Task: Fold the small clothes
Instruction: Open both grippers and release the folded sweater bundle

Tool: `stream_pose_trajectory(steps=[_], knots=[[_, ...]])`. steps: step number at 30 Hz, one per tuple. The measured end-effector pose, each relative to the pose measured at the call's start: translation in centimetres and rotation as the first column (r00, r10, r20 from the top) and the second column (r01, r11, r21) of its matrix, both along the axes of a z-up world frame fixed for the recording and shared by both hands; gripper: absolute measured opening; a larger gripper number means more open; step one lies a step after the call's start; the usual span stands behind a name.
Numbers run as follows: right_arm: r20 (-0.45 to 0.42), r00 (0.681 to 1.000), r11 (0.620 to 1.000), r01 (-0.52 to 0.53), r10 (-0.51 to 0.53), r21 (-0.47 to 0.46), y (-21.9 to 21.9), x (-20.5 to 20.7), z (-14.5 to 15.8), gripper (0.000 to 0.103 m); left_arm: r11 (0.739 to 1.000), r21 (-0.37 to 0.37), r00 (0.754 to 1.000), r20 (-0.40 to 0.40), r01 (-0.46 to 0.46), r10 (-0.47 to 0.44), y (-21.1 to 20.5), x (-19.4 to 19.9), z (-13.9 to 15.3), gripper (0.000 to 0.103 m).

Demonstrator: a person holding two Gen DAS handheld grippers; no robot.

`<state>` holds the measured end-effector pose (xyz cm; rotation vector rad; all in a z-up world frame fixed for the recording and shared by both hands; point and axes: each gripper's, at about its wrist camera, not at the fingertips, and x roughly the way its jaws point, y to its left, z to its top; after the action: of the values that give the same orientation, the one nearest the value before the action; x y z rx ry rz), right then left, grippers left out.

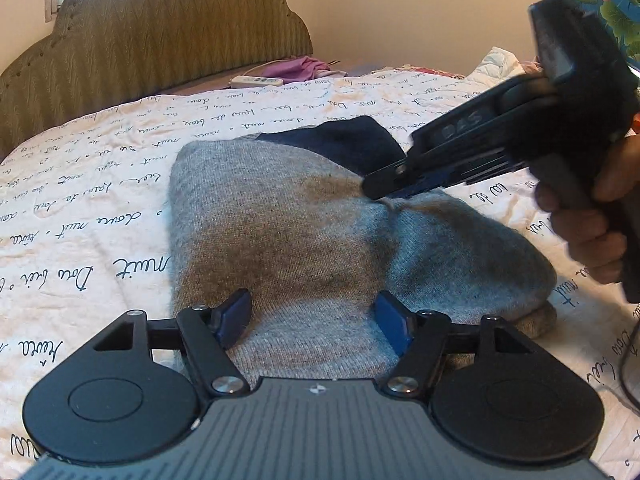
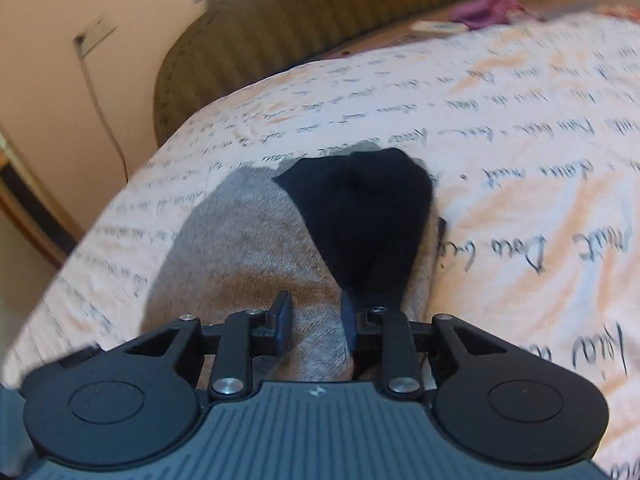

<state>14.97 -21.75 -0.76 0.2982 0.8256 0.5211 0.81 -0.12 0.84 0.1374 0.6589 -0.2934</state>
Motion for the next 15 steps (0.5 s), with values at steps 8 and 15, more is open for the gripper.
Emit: stream_pose_trajectory(steps=[8, 15], knots=[[0.123, 0.992, 0.991, 0.035, -0.019, -0.125, -1.3, -10.9, 2.2, 0.057, 0.996, 0.013, 0.996, 0.039, -0.087, 0.086, 1.4, -4.2, 1.2, 0.100], [0.091, 0.991, 0.975, 0.110, -0.094, -0.194, -1.1, -16.4, -0.3, 0.073, 0.977, -0.053, 0.976, -0.069, -0.209, 0.205, 3.6, -6.4, -0.1, 0.100]])
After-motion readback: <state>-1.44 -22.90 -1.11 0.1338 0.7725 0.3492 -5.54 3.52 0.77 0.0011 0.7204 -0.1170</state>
